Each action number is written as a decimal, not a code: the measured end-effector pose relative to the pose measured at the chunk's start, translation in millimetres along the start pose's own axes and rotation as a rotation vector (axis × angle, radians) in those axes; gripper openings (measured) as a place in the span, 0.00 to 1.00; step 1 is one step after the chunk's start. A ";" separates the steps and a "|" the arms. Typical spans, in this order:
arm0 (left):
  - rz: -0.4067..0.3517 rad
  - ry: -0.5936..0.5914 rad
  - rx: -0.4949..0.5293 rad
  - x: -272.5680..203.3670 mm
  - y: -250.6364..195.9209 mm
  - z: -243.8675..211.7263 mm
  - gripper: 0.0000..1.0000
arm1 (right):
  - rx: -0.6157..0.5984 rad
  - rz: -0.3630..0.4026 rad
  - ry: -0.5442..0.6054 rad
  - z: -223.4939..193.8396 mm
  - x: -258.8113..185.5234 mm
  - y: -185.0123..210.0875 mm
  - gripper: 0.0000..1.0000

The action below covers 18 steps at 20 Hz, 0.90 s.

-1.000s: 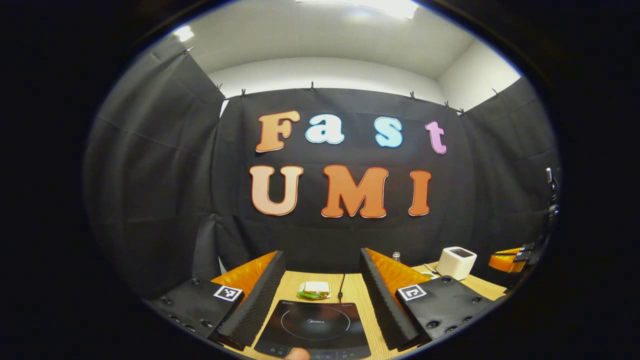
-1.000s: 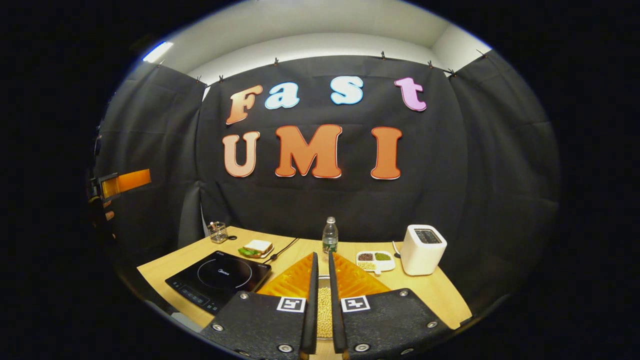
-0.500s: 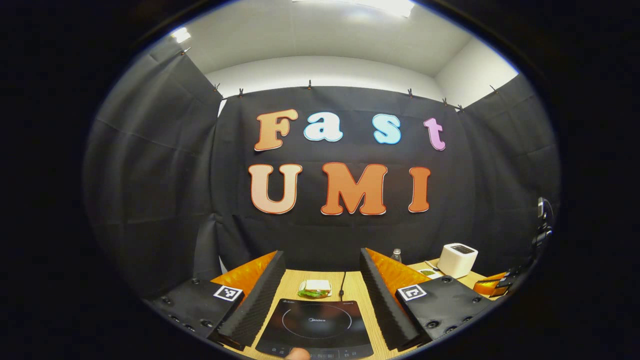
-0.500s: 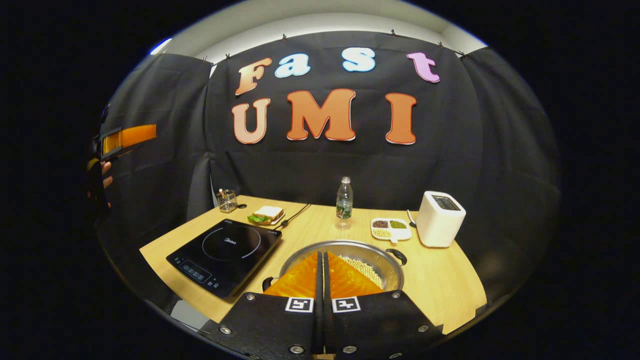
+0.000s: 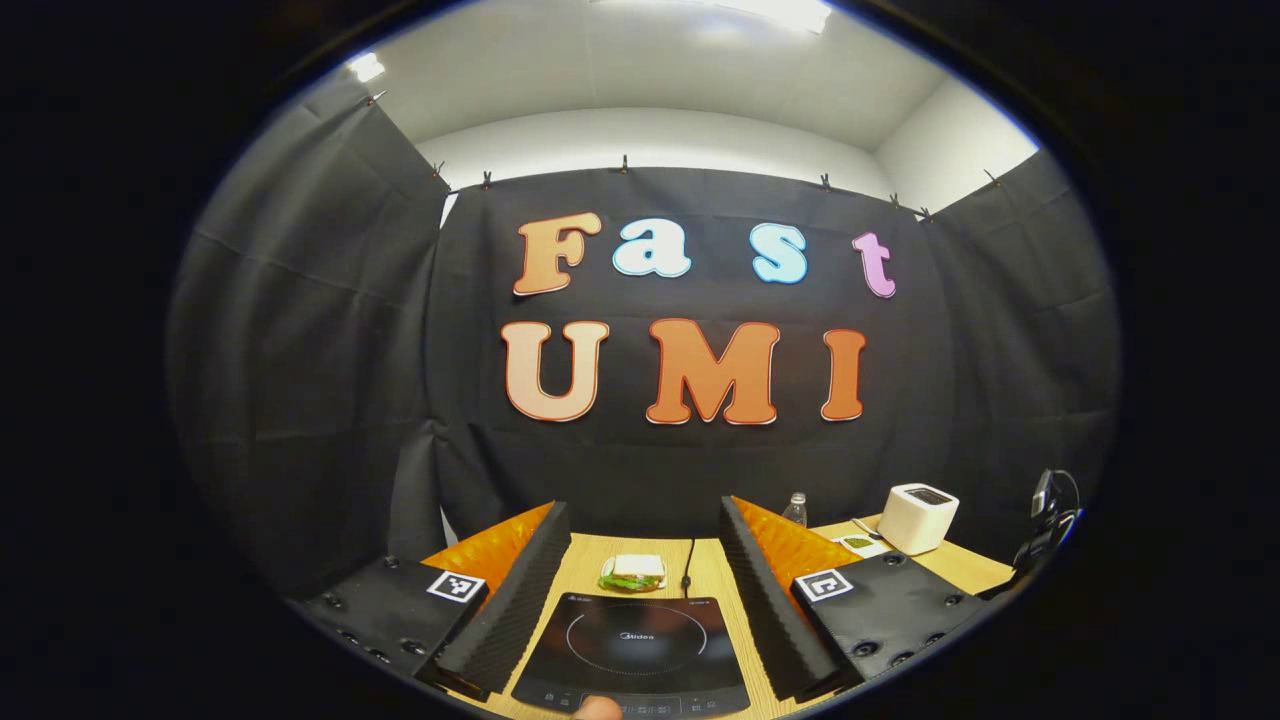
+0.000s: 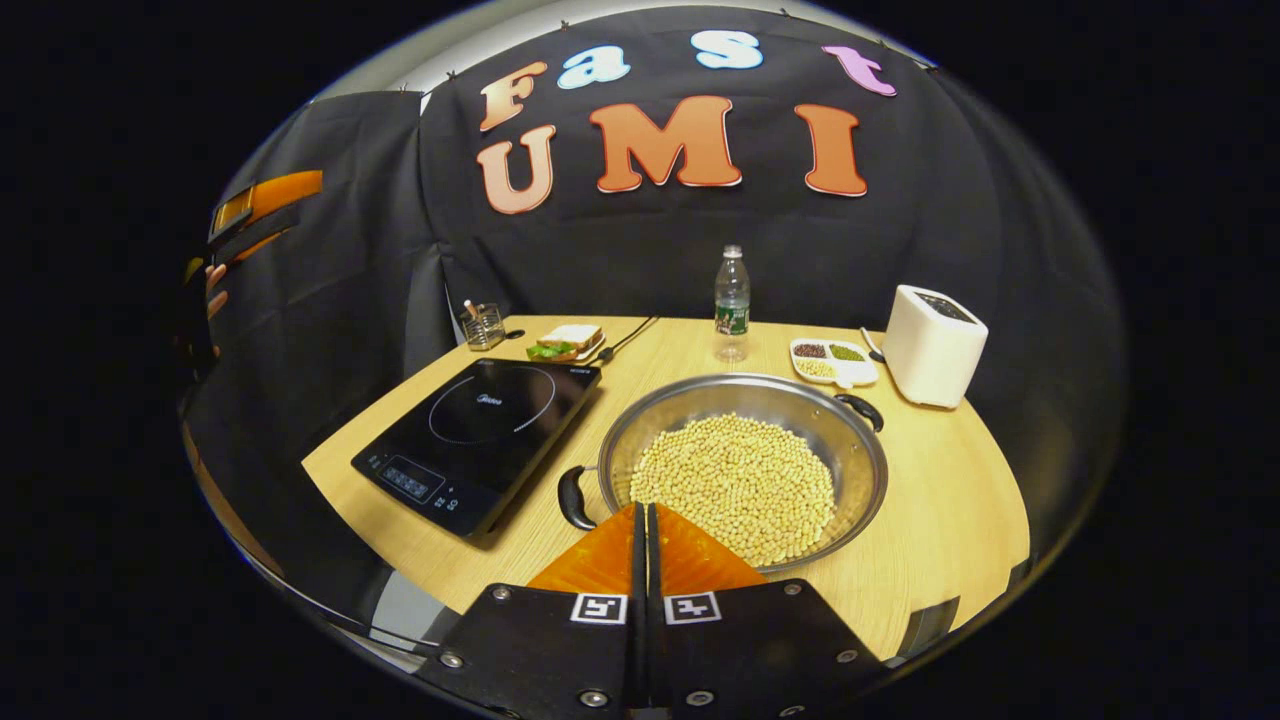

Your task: First push the handle of the pot to place it horizontally, then grasp the pot with both hands and set it on the induction cooktop.

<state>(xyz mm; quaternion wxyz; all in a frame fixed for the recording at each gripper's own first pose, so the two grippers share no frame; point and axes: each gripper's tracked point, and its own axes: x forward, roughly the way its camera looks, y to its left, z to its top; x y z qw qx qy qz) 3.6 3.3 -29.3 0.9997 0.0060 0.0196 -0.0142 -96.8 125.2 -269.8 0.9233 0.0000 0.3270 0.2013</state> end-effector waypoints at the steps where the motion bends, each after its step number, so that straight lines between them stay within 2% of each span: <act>1: 0.001 0.005 0.002 0.6 0.3 -2.0 0.97 | -0.003 0.005 0.017 -7.2 2.9 2.5 0.00; 10: 0.011 0.025 -0.010 3.5 9.7 -12.7 0.97 | -0.047 0.047 0.141 -50.1 24.8 24.1 0.00; 18: 0.019 0.046 -0.005 8.2 17.4 -23.5 0.97 | -0.041 0.043 0.205 -61.1 44.6 34.7 0.00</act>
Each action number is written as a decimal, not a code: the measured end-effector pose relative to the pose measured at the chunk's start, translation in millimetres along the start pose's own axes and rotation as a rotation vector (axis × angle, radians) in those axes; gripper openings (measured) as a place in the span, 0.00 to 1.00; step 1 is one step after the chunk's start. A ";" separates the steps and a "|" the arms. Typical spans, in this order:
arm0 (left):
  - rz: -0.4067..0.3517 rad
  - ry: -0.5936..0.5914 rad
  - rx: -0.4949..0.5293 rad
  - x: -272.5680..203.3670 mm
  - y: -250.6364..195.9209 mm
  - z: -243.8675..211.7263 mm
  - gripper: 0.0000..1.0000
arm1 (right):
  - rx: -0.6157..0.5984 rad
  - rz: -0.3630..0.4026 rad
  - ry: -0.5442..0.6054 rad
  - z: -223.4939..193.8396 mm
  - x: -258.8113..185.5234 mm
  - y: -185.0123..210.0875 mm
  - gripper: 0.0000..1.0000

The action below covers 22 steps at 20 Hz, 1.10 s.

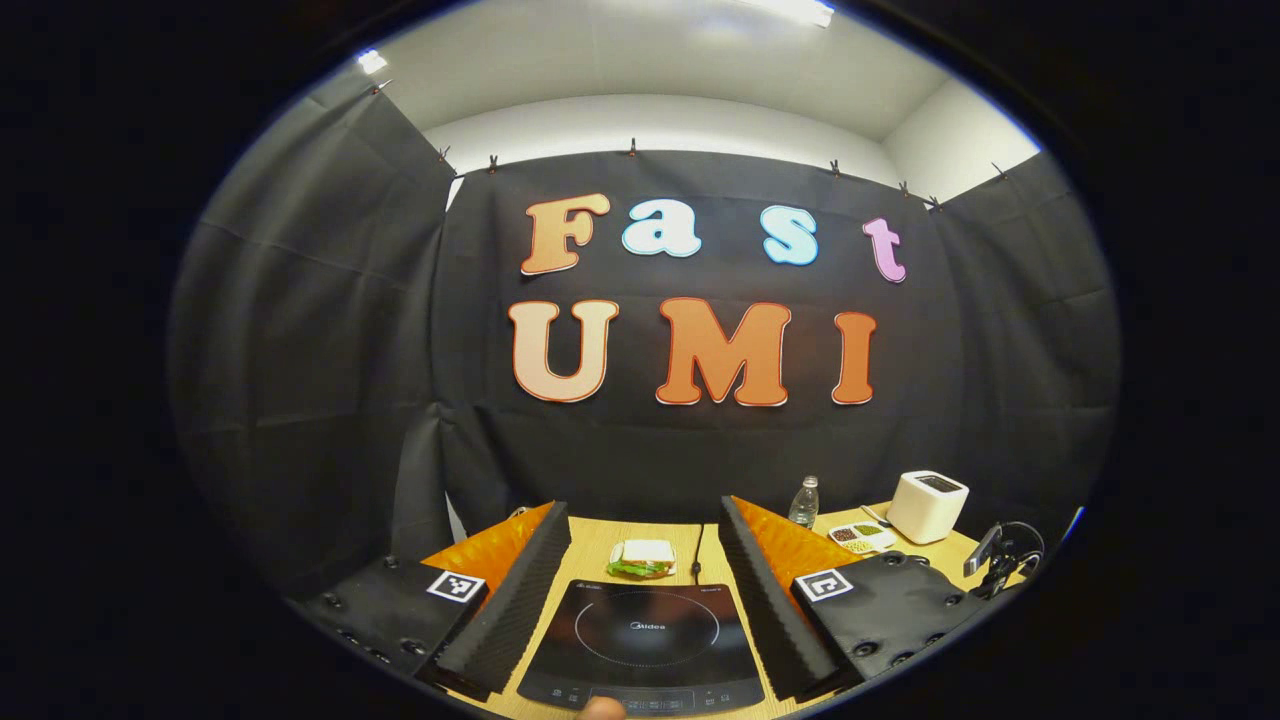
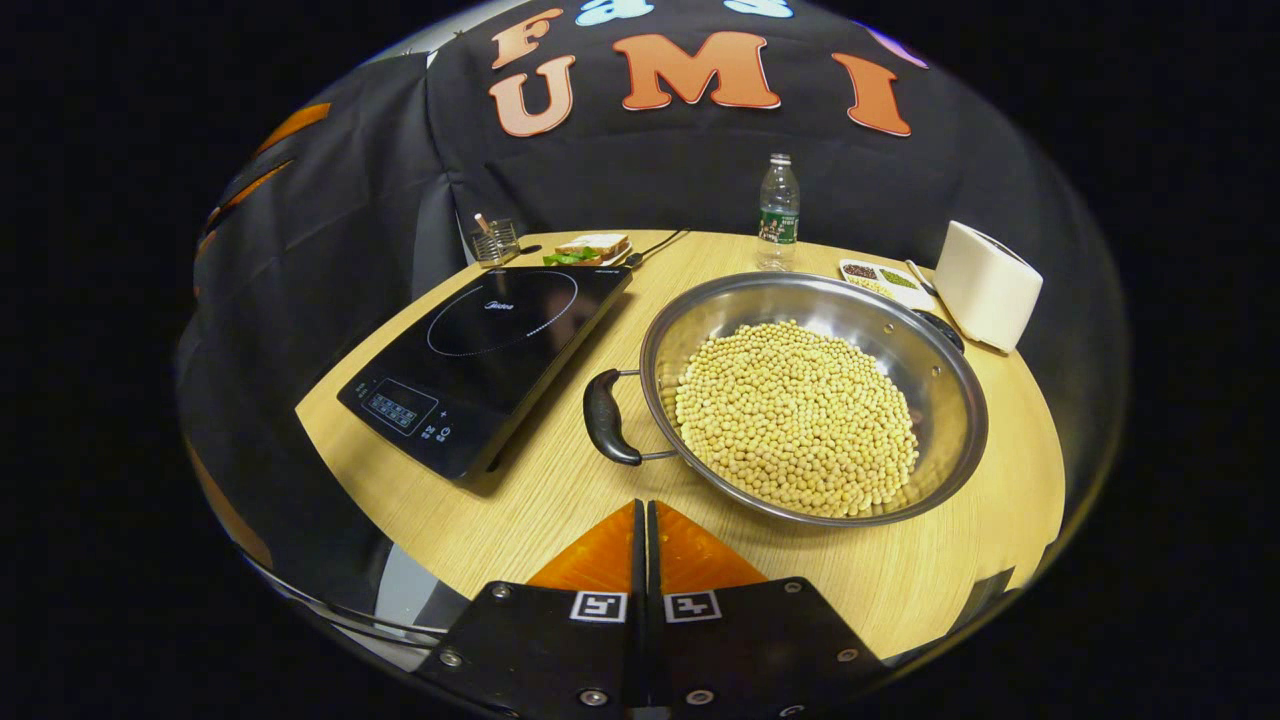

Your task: First push the handle of the pot to place it horizontally, then grasp the pot with both hands and set it on the induction cooktop.

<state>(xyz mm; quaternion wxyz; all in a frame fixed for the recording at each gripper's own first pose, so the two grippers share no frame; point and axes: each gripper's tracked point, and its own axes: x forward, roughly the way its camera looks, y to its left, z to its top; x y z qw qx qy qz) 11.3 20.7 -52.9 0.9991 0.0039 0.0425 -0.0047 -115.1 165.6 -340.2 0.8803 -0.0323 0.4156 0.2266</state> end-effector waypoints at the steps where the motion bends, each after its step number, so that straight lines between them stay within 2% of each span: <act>1: 0.000 0.004 -0.001 0.9 0.6 -1.4 0.97 | -0.008 -0.004 0.002 1.9 3.7 0.2 0.00; 13: 0.047 -0.001 0.015 1.3 25.8 -1.9 0.98 | -0.021 -0.004 0.008 15.0 21.4 24.0 0.00; 22: 0.034 -0.017 0.018 -0.7 25.7 0.8 0.97 | 0.012 0.017 -0.001 28.5 33.8 36.5 0.00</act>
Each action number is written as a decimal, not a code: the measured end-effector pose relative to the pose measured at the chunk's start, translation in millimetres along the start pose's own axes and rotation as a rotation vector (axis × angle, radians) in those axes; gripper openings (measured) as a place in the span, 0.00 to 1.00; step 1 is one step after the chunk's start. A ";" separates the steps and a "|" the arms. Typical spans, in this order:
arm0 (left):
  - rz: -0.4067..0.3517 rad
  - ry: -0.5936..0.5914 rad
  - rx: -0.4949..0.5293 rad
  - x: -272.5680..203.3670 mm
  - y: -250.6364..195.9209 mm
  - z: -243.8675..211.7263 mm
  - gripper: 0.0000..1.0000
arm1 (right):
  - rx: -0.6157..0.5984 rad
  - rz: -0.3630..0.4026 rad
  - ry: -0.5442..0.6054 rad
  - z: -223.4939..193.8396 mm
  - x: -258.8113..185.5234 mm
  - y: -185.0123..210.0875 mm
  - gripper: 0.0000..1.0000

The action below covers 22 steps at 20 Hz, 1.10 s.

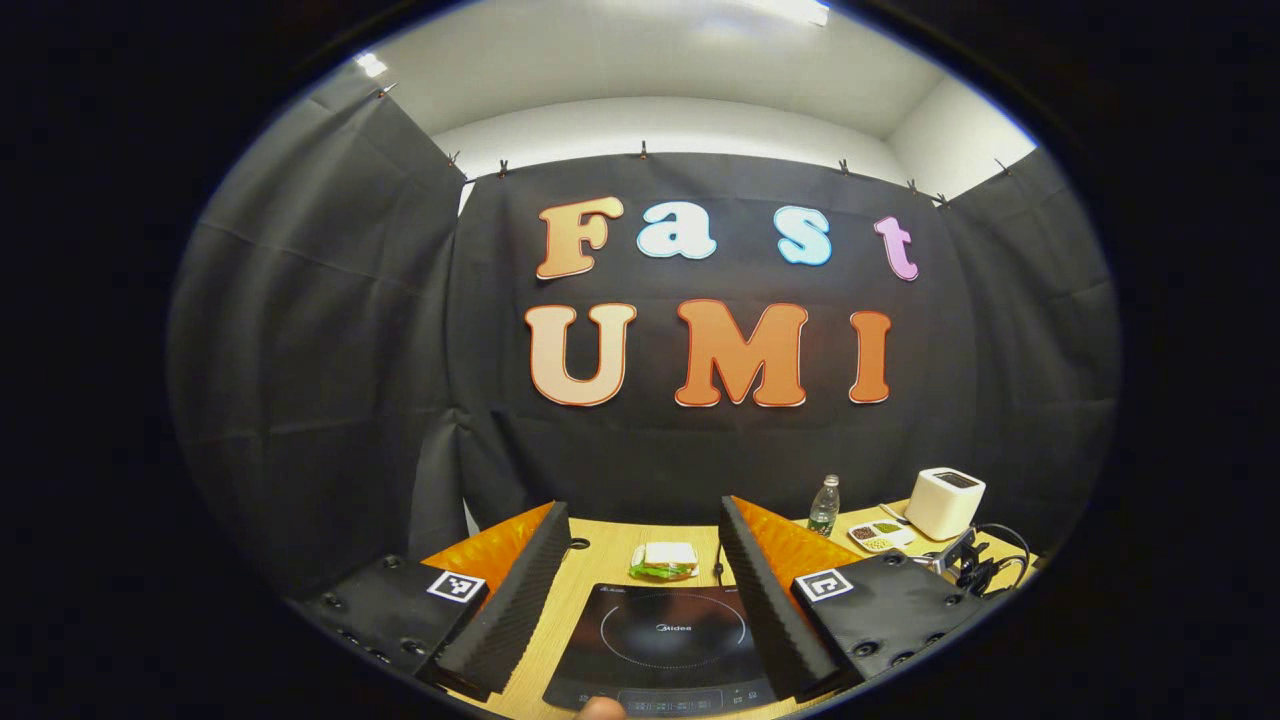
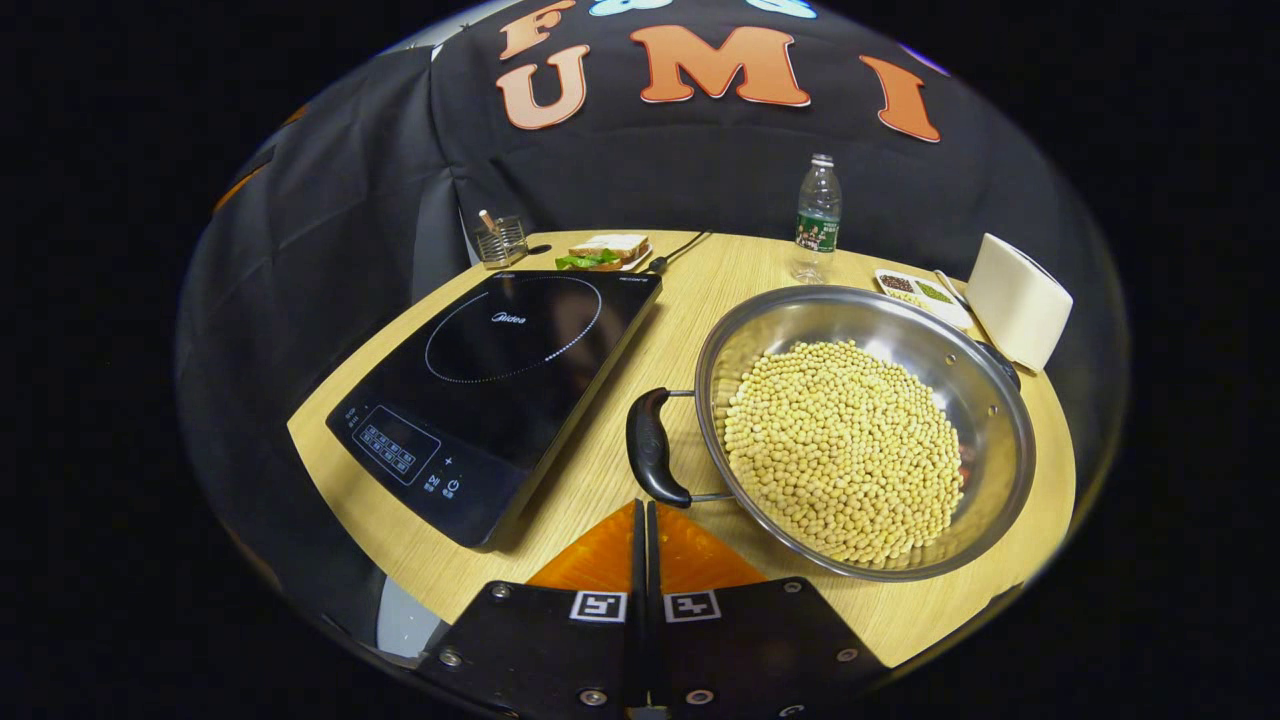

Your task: First push the handle of the pot to place it horizontally, then grasp the pot with both hands and set it on the induction cooktop.

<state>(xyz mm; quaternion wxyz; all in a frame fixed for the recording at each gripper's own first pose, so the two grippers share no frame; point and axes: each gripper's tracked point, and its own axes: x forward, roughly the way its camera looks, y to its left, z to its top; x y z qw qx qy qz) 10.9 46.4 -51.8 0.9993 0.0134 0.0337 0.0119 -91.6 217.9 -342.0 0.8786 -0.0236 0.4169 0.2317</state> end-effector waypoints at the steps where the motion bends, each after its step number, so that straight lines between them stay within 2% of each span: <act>1: -0.002 0.003 -0.001 0.0 0.0 -0.5 0.97 | 0.002 -0.001 -0.002 1.6 1.7 0.5 0.00; 22: 0.004 0.015 -0.025 4.4 14.2 -11.9 0.98 | 0.103 -0.004 -0.025 22.7 28.2 19.4 0.00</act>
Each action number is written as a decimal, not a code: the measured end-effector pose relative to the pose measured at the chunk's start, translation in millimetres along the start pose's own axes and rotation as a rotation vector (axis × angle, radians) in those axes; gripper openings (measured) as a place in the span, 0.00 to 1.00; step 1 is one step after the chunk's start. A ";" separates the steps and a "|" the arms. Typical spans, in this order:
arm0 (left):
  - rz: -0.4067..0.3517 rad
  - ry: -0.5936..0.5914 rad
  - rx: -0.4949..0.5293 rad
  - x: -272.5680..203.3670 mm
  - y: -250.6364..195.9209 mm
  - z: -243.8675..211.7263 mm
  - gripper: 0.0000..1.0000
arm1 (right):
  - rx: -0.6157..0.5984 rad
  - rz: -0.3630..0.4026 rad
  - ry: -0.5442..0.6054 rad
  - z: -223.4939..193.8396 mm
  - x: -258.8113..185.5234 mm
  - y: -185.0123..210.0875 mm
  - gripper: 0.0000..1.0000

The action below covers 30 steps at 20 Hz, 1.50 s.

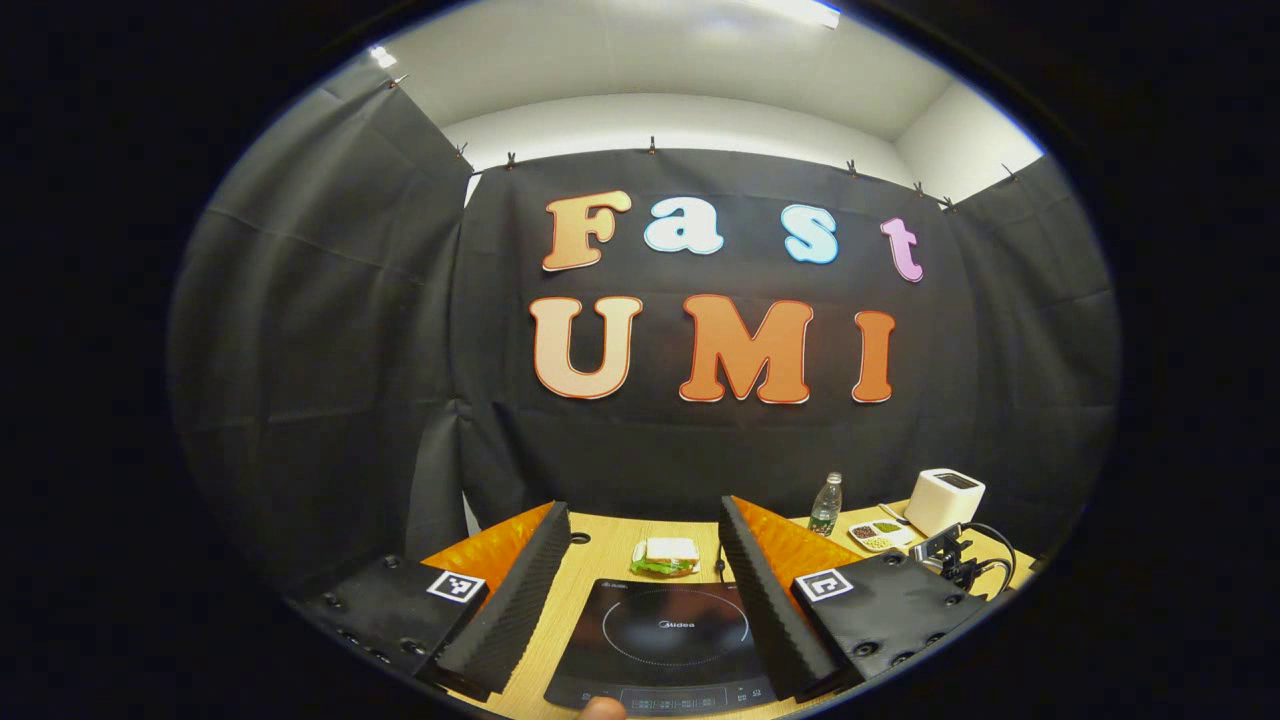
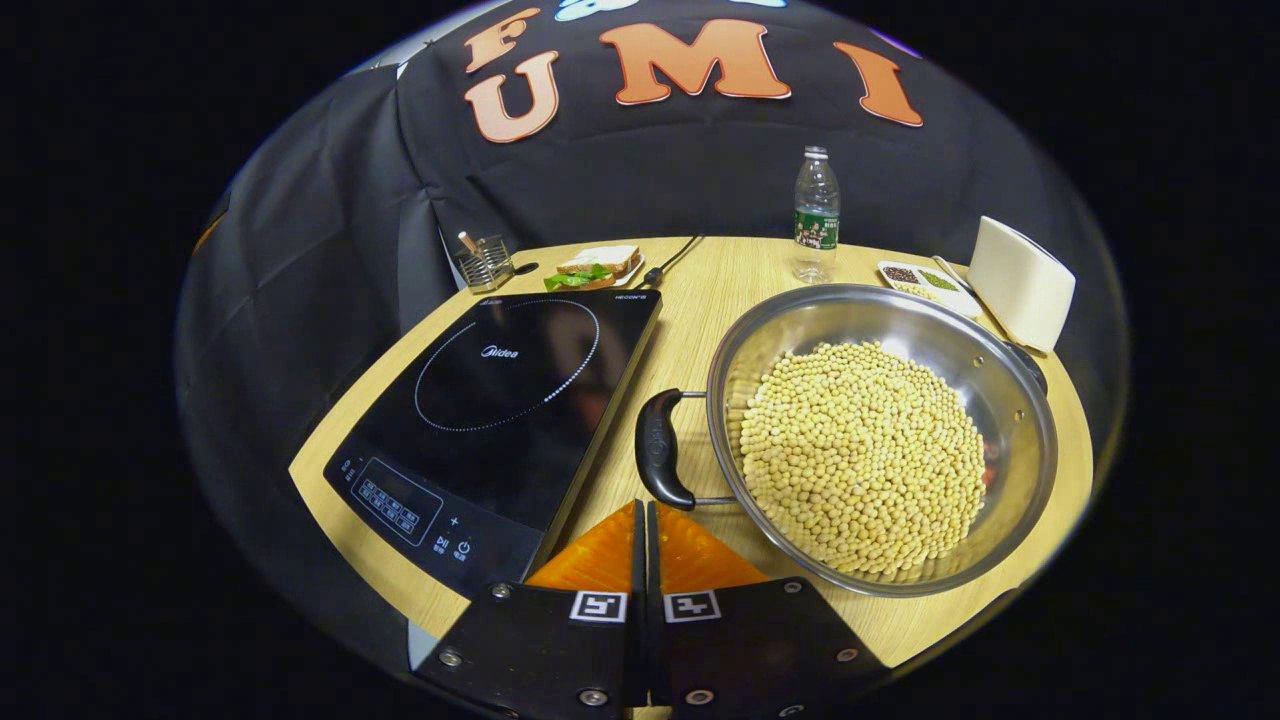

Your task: First push the handle of the pot to place it horizontally, then grasp the pot with both hands and set it on the induction cooktop.

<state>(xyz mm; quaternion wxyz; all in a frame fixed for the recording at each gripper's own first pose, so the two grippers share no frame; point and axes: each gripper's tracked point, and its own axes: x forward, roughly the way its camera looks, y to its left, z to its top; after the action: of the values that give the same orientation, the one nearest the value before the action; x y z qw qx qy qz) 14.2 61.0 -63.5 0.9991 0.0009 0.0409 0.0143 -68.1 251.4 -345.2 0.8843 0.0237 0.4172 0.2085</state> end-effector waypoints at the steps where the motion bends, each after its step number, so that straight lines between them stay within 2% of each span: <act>1: 0.003 0.003 -0.001 -0.1 1.4 -0.4 0.98 | 0.007 0.002 -0.002 2.0 2.1 1.3 0.00; 13: 0.018 0.009 -0.008 -0.1 16.0 -5.8 0.98 | 0.101 -0.012 -0.029 17.2 23.5 8.5 0.00; 30: 0.014 0.013 -0.018 -14.3 17.5 -10.8 0.98 | 0.137 -0.041 -0.061 32.8 40.3 12.9 0.00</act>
<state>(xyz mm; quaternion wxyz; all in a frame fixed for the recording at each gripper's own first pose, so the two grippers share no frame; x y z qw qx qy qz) -1.4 78.1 -73.1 0.9986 -0.0078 0.0471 0.0216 -25.3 283.2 -350.4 0.8969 0.0817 0.4038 0.1606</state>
